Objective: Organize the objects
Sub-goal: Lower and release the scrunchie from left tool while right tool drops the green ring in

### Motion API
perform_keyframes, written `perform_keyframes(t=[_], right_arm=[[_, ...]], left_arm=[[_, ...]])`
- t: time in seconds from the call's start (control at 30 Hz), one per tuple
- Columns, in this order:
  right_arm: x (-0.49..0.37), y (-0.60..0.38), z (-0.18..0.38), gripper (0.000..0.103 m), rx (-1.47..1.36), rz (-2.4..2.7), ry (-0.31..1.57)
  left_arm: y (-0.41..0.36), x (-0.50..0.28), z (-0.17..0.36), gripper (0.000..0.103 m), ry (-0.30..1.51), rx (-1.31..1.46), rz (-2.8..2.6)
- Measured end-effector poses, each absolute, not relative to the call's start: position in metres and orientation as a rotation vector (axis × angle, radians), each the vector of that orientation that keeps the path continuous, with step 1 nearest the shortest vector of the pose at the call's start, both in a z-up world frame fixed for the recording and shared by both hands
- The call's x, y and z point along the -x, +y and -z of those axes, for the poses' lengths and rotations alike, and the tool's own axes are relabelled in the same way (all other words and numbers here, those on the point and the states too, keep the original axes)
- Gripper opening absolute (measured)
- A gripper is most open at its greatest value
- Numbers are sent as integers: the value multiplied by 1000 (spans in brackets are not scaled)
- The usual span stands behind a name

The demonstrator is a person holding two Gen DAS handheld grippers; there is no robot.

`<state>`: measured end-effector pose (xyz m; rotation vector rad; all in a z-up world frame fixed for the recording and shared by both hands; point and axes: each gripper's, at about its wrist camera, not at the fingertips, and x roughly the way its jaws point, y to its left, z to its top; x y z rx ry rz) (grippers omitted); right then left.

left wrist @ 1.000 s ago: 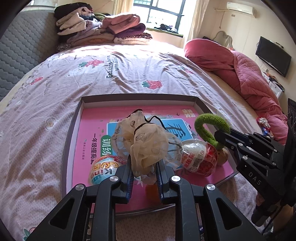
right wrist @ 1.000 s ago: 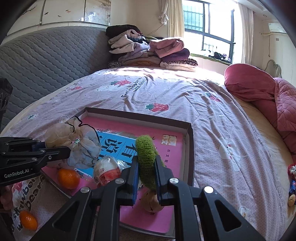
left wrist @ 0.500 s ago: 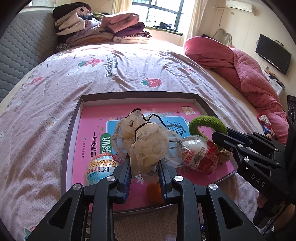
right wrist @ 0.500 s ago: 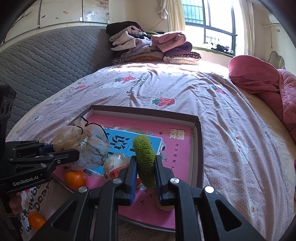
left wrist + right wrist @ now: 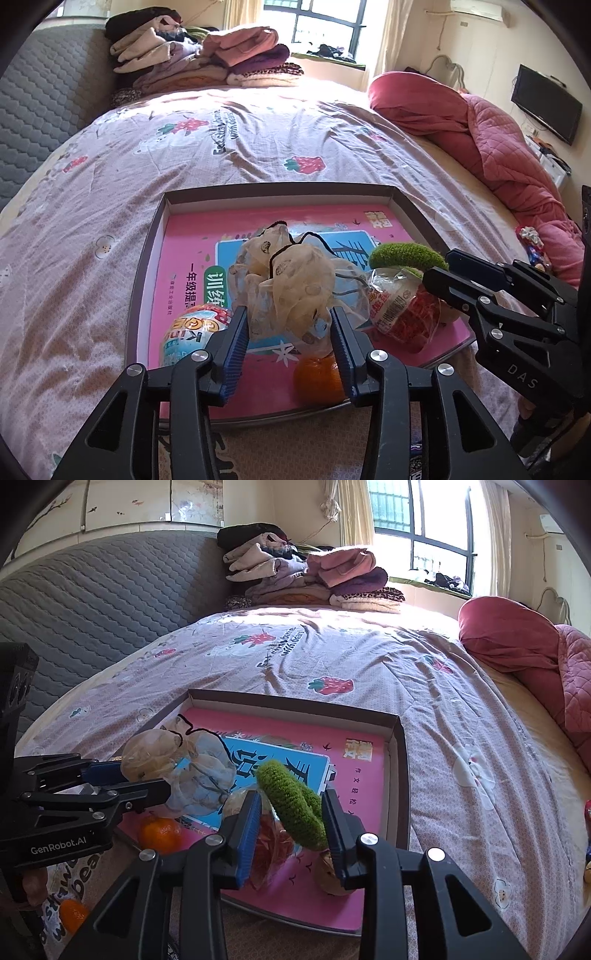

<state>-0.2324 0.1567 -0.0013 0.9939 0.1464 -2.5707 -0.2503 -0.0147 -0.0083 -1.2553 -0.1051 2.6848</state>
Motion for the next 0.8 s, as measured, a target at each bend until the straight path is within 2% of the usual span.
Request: perform_keyframes(t=[0.1, 0.3, 0.8], right_arm=[[229, 157, -2, 34, -980, 2571, 137], [225, 158, -8, 34, -961, 2573, 123], [221, 158, -18, 34, -933, 2575, 114]], left_arm=[[-15, 250, 8, 57, -100, 1258, -2693], [-15, 249, 5, 64, -95, 1253, -2701], [-15, 241, -9, 70, -88, 1211, -2734]])
